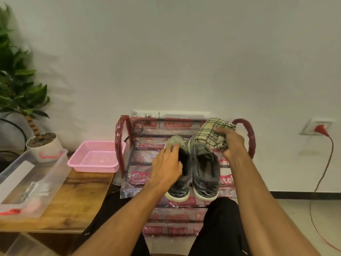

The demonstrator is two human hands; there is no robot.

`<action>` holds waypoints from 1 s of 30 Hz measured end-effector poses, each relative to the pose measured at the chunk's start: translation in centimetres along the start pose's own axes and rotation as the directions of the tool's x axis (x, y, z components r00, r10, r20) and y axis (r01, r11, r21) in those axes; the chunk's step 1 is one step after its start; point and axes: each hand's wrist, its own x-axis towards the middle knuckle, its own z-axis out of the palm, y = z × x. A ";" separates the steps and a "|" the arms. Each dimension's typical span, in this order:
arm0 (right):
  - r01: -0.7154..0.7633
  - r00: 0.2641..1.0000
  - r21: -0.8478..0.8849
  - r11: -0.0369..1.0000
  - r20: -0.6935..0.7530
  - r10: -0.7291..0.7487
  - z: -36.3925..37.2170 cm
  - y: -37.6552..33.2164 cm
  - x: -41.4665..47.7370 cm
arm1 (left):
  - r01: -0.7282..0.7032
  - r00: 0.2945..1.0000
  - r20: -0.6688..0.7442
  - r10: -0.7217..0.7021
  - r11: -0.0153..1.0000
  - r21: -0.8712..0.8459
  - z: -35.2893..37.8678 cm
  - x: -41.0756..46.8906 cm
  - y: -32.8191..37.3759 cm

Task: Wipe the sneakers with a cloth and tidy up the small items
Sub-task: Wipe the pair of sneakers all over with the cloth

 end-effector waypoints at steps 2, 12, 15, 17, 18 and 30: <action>-0.002 1.000 -0.002 1.000 0.004 0.002 -0.2 0.4 0.0 | 0.034 0.999 0.005 -0.034 0.999 0.003 0.1 0.6 0.1; 0.016 0.998 -0.052 0.999 0.065 -0.013 0.5 2.2 0.8 | 0.075 0.995 0.048 -0.083 0.987 0.141 0.5 1.7 0.0; 0.016 0.997 -0.047 0.999 0.077 -0.012 1.0 2.4 0.7 | 0.095 0.994 0.041 -0.101 0.987 0.132 0.6 1.7 0.3; 0.016 0.997 -0.058 0.998 0.076 -0.012 1.4 2.6 0.7 | 0.107 0.993 0.034 -0.110 0.990 0.089 0.6 1.6 0.4; 0.018 0.997 -0.069 0.997 0.077 -0.013 1.6 2.8 0.7 | 0.116 0.993 0.030 -0.118 0.991 0.068 0.6 1.5 0.4; 0.018 0.995 -0.109 0.994 0.098 -0.007 3.3 3.3 0.1 | 0.256 0.966 -0.028 -0.258 0.965 -0.053 -2.2 1.7 -3.3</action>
